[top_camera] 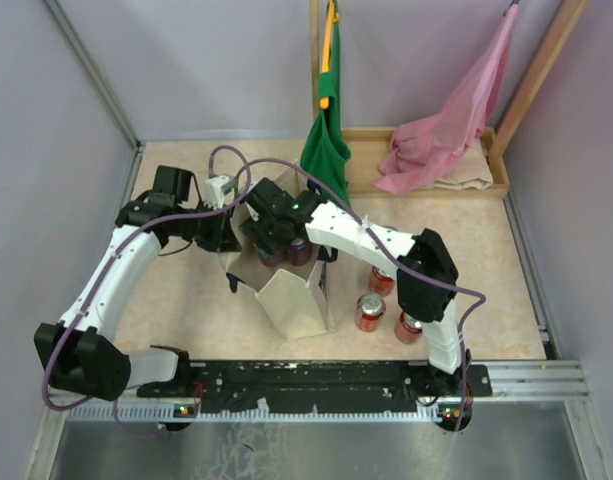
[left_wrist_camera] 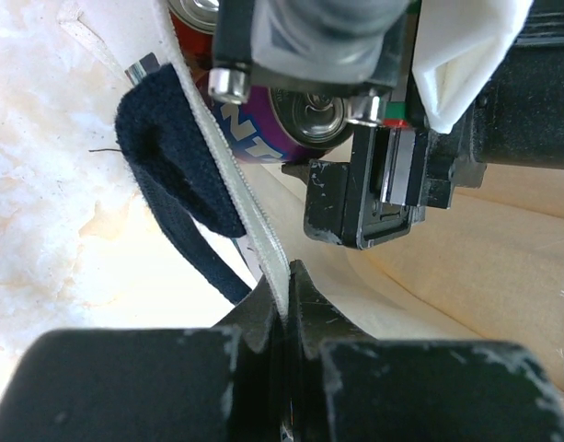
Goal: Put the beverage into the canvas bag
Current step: Place the drink in the canvas bag.
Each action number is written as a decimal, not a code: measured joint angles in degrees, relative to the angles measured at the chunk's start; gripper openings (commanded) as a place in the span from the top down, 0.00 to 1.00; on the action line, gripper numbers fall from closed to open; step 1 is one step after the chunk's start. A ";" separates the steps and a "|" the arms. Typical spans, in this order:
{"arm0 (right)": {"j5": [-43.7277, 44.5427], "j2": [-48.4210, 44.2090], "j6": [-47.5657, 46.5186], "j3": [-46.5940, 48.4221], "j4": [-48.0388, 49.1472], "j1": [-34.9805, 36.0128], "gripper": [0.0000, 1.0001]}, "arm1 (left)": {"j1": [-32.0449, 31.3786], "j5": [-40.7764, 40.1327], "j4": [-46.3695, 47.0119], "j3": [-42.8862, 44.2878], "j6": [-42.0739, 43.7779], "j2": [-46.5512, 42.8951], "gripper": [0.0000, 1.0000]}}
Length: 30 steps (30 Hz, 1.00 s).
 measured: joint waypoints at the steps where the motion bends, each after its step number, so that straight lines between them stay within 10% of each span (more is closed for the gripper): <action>1: 0.20 0.00 0.11 0.09 -0.09 0.00 1.00 | 0.00 0.00 0.00 0.11 0.00 0.11 1.00; 24: 2.69 0.28 0.63 4.74 -5.22 -0.70 1.00 | -0.11 4.63 0.85 4.72 -1.88 2.69 0.22; 30: 1.33 2.32 0.50 4.70 -3.78 -0.68 1.00 | -0.11 5.05 1.22 4.28 -2.43 2.71 0.18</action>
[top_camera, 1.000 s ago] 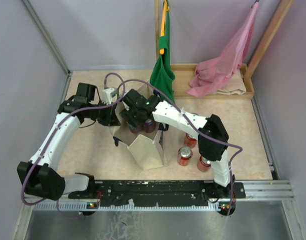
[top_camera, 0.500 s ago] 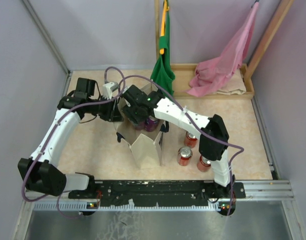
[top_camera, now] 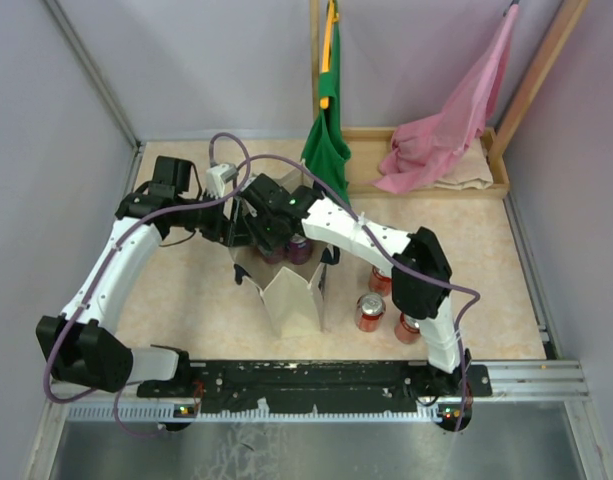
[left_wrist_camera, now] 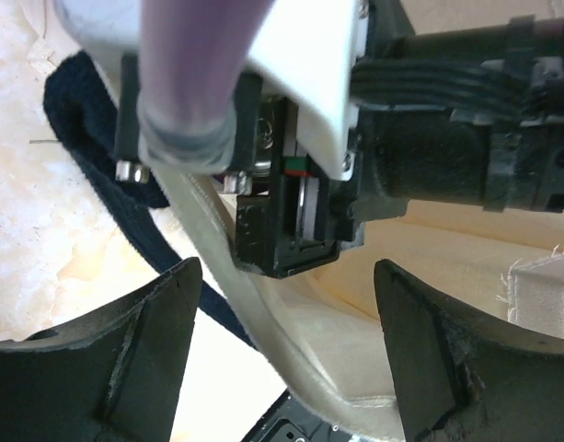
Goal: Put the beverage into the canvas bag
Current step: Place the drink in the canvas bag.
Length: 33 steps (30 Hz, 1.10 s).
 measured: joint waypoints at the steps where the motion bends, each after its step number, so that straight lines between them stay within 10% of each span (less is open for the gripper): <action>1: 0.00 0.20 -0.04 0.00 0.61 0.07 1.00 | 0.00 0.07 0.33 -0.07 -0.09 0.00 0.18; 33: -0.70 0.55 -2.08 -3.48 2.91 0.00 1.00 | 0.00 1.29 2.05 -1.33 -0.44 0.02 0.18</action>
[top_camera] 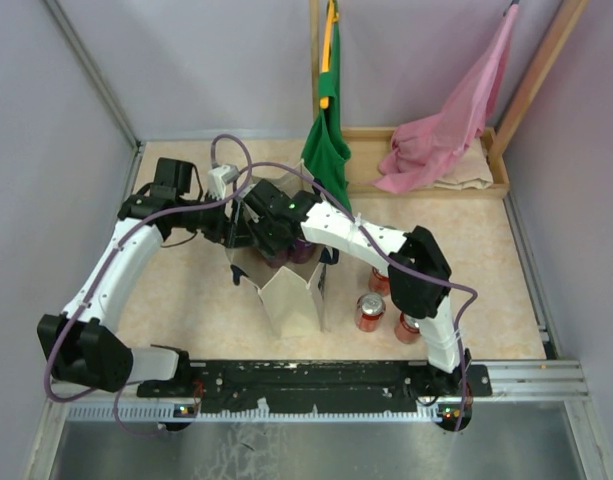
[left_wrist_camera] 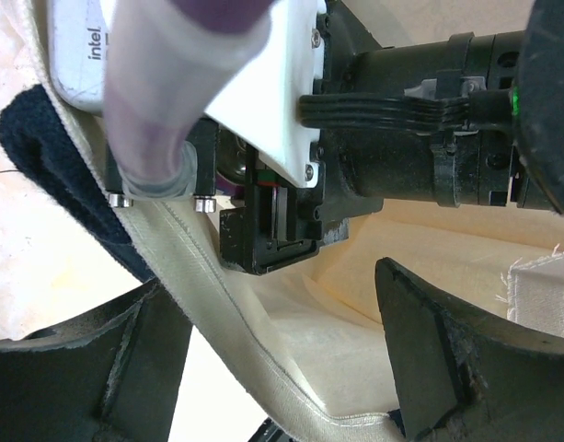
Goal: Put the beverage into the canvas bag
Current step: Place the drink in the canvas bag.
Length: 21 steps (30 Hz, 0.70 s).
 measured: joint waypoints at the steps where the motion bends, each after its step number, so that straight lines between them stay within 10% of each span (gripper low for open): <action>1: -0.02 -0.02 -0.02 0.00 0.02 0.00 1.00 | 0.00 0.13 0.17 -0.17 0.00 0.00 0.18; 5: -0.20 0.00 -0.02 0.00 0.02 -0.02 0.99 | 0.00 0.37 0.70 -0.42 0.02 0.00 0.18; 13: -0.37 0.17 -0.02 0.00 0.04 -0.02 0.46 | 0.00 0.44 0.74 -0.44 0.07 0.00 0.18; 21: -0.39 0.61 -0.09 0.00 0.13 -0.02 0.24 | 0.00 0.72 0.81 -0.52 0.15 0.00 0.18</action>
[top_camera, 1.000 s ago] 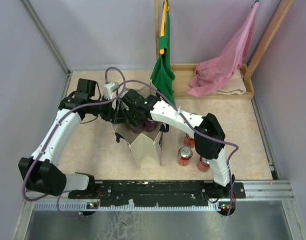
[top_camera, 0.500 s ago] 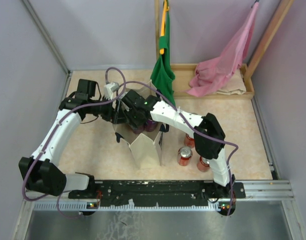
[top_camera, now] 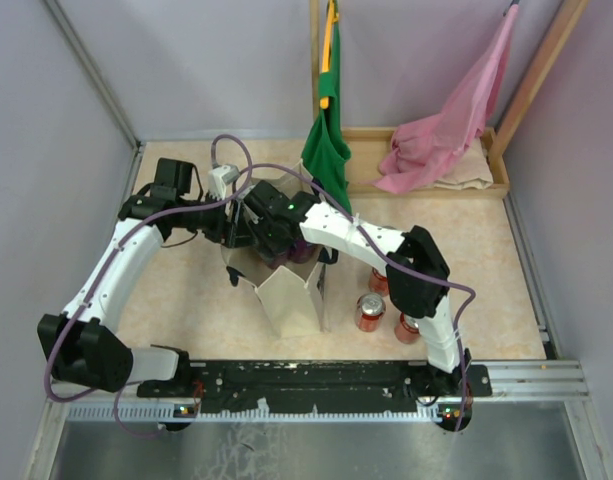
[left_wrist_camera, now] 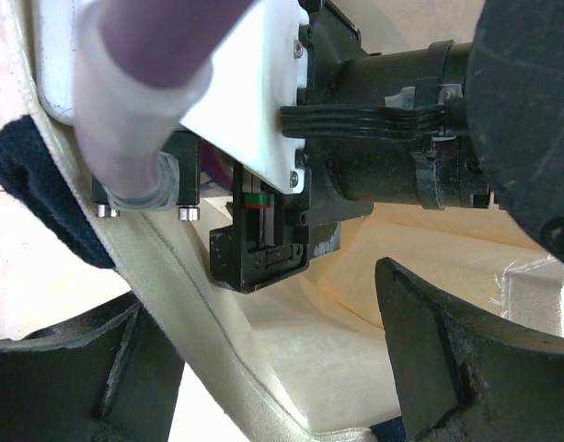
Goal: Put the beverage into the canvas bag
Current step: Place the drink in the canvas bag, then pick up the drink from the canvas bag.
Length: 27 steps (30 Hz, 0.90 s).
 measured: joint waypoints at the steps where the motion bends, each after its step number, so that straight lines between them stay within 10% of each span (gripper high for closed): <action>1: 0.02 0.00 0.00 0.00 0.02 0.00 0.24 | 0.00 0.09 0.02 0.00 0.00 0.00 0.18; 27: -0.37 -0.13 -0.44 0.00 1.77 0.00 0.42 | 0.00 0.98 1.16 0.00 0.24 0.00 0.18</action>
